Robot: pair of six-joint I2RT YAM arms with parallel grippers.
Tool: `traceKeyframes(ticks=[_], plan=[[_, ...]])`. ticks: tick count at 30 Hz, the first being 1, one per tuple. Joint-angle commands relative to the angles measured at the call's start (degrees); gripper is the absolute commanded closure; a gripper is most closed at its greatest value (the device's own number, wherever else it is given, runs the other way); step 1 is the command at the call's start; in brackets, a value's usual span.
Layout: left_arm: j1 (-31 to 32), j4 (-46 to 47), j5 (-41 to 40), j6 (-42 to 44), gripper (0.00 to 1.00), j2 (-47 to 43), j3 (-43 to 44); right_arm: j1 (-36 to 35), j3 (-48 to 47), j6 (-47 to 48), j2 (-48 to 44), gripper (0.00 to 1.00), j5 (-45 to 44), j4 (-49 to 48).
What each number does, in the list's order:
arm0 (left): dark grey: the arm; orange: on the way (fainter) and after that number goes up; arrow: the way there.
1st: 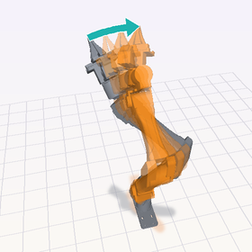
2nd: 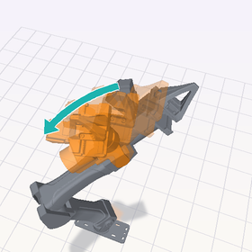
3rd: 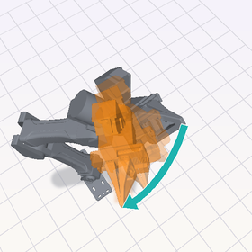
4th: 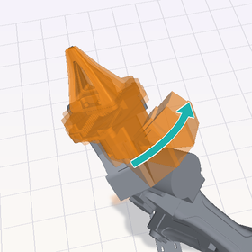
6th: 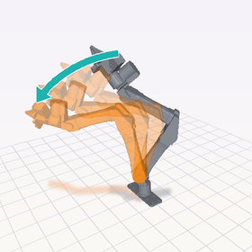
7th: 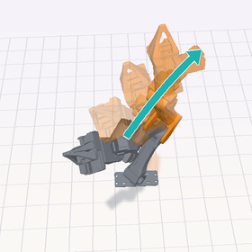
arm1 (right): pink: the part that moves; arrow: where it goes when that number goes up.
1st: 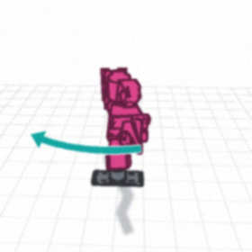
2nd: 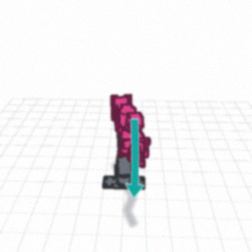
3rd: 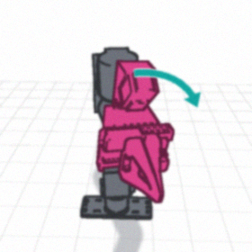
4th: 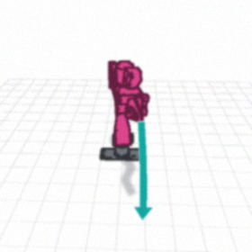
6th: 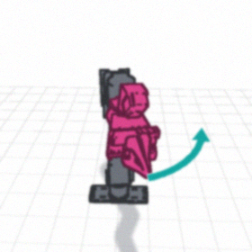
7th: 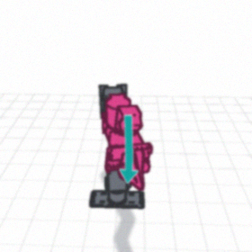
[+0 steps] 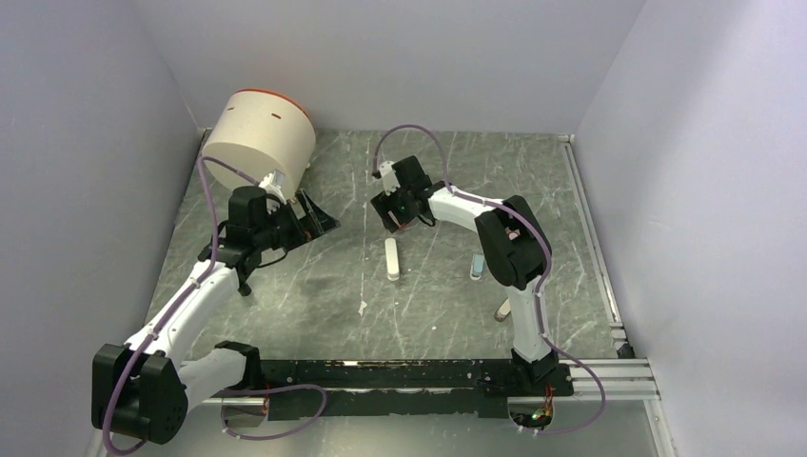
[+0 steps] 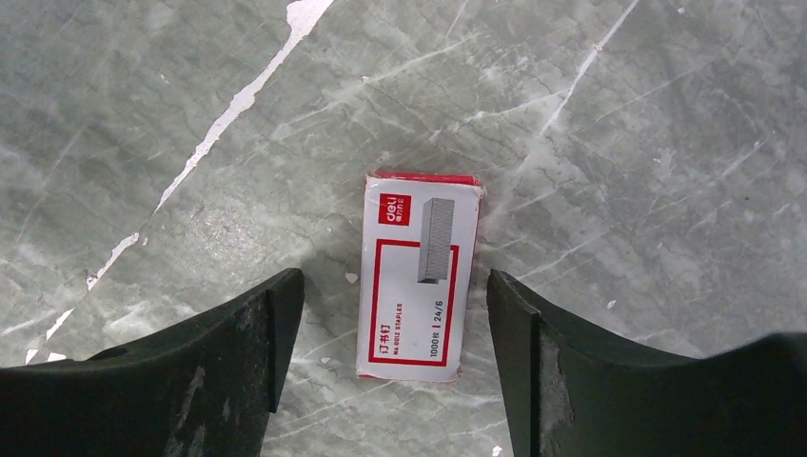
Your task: Load the staples into the stapler
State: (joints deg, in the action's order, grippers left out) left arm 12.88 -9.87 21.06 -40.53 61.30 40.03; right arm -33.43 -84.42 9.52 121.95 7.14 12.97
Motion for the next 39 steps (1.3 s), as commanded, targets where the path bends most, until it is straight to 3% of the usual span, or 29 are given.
traceKeyframes(ticks=[1,7,18,28,33,39], plan=[[-0.5,2.1,1.7,-0.4,0.03,-0.1,-0.4,0.2,-1.4,-0.3,0.4,0.27,-1.9,2.3],[-0.4,1.6,6.1,-1.2,0.03,4.2,1.4,1.8,-2.3,7.5,1.9,0.42,5.1,3.9],[1.5,7.8,11.4,-5.3,0.11,16.0,4.4,5.0,-5.3,30.4,4.4,0.4,15.8,11.9],[3.2,13.2,8.2,-10.4,0.12,23.4,6.6,6.4,-9.3,40.5,6.1,0.56,22.9,19.3],[3.6,15.8,8.3,-11.9,0.12,25.9,6.6,6.6,-8.0,43.3,5.3,0.56,25.6,20.3],[5.8,18.5,7.9,-13.8,0.1,29.8,8.6,6.5,-7.9,40.8,6.0,0.42,24.7,16.6]])
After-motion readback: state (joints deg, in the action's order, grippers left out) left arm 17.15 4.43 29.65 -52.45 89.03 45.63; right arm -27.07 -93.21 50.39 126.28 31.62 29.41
